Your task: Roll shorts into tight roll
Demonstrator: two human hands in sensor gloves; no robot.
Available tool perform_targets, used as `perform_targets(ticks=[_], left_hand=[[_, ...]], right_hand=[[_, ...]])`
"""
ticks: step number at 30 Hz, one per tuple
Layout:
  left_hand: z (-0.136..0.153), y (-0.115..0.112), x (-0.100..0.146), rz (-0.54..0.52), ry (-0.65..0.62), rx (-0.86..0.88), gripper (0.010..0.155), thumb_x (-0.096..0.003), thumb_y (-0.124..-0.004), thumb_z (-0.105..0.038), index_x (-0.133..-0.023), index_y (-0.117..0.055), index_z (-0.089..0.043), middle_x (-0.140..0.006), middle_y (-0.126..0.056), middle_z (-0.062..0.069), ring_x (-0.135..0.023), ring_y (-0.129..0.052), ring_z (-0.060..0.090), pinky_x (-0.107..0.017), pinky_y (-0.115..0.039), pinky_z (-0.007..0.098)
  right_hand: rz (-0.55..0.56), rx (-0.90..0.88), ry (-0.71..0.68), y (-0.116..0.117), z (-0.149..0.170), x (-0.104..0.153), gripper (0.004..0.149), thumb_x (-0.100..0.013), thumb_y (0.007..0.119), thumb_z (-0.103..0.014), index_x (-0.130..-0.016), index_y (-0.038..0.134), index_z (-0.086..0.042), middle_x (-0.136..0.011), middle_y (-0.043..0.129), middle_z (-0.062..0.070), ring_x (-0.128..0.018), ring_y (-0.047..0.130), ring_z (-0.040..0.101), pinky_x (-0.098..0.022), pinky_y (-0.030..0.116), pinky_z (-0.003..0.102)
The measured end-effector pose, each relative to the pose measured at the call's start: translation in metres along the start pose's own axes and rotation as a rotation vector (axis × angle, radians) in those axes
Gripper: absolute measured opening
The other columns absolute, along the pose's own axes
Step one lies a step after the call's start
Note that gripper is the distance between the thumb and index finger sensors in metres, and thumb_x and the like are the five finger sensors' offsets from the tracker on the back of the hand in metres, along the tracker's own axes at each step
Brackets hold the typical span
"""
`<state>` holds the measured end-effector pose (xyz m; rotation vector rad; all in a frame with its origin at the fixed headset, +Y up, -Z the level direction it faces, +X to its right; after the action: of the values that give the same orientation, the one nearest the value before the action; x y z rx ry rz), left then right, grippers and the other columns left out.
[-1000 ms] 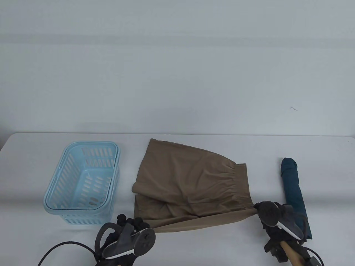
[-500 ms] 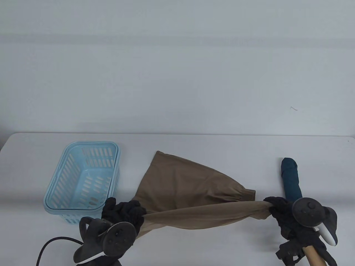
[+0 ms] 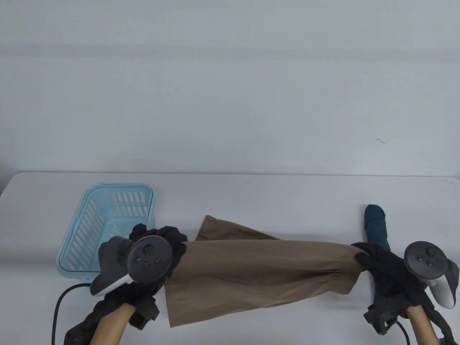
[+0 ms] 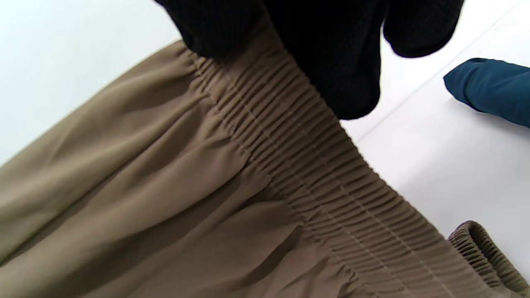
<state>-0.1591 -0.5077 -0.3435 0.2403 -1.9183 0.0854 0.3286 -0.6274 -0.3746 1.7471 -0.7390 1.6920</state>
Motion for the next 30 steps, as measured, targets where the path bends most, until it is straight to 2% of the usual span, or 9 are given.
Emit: perform_targets(ticks=[5,13,16,18,22,30], left_hand=[[0.014,-0.029,-0.054,0.118,0.098,-0.071,0.041,-0.0549,-0.062,-0.033,-0.088,-0.079,-0.016,-0.098,-0.083,0.017,-0.088,-0.089,0.04,-0.069,-0.053,0.071],[0.046,-0.086,-0.143,0.228,0.282,-0.081,0.043,-0.0549,-0.062,-0.032,-0.092,-0.076,-0.016,-0.101,-0.08,0.017,-0.091,-0.087,0.042,-0.07,-0.048,0.073],[0.053,-0.106,-0.167,0.203,0.351,-0.111,0.052,-0.0549,-0.06,-0.034,-0.103,-0.063,-0.014,-0.113,-0.061,0.022,-0.104,-0.064,0.051,-0.071,-0.038,0.072],[0.051,-0.117,-0.174,0.183,0.337,-0.101,0.06,-0.0545,-0.06,-0.037,-0.108,-0.052,-0.012,-0.116,-0.05,0.023,-0.107,-0.054,0.053,-0.071,-0.034,0.072],[0.038,-0.141,-0.176,0.236,0.268,-0.049,0.061,-0.0546,-0.06,-0.038,-0.109,-0.051,-0.011,-0.116,-0.05,0.023,-0.107,-0.053,0.054,-0.071,-0.034,0.072],[-0.002,-0.163,-0.141,0.31,0.129,-0.097,0.06,-0.0549,-0.06,-0.037,-0.108,-0.051,-0.011,-0.116,-0.05,0.024,-0.106,-0.054,0.054,-0.07,-0.034,0.072]], right_hand=[[-0.022,0.082,0.13,0.017,0.012,-0.033,0.043,-0.054,0.065,-0.027,-0.094,0.07,-0.011,-0.088,0.081,0.017,-0.075,0.086,0.035,-0.066,0.057,0.063],[-0.052,0.156,0.272,0.044,0.042,-0.088,0.044,-0.054,0.065,-0.027,-0.095,0.069,-0.012,-0.09,0.08,0.017,-0.077,0.086,0.036,-0.066,0.057,0.063],[-0.007,0.166,0.312,0.049,0.054,-0.1,0.049,-0.054,0.063,-0.028,-0.101,0.062,-0.011,-0.1,0.07,0.019,-0.088,0.077,0.04,-0.068,0.053,0.065],[0.01,0.193,0.32,0.051,0.059,-0.102,0.054,-0.054,0.062,-0.029,-0.105,0.055,-0.011,-0.107,0.061,0.02,-0.094,0.069,0.044,-0.068,0.05,0.067],[-0.017,0.239,0.307,0.055,0.068,-0.095,0.056,-0.054,0.063,-0.029,-0.106,0.052,-0.01,-0.109,0.057,0.021,-0.097,0.064,0.047,-0.069,0.049,0.067],[-0.074,0.274,0.27,0.065,0.057,-0.068,0.057,-0.054,0.062,-0.03,-0.106,0.052,-0.01,-0.11,0.056,0.021,-0.097,0.063,0.048,-0.068,0.049,0.067]])
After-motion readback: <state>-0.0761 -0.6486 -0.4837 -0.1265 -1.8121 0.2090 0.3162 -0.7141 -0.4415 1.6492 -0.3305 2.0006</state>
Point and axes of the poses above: the tracker on the back of each hand, its own z axis roughly to the little-finger side, its own x axis roughly from the fingertips to the wrist, y = z × x, the point moved 3 cm from there along -x, roughly from the wrist to the fingertips
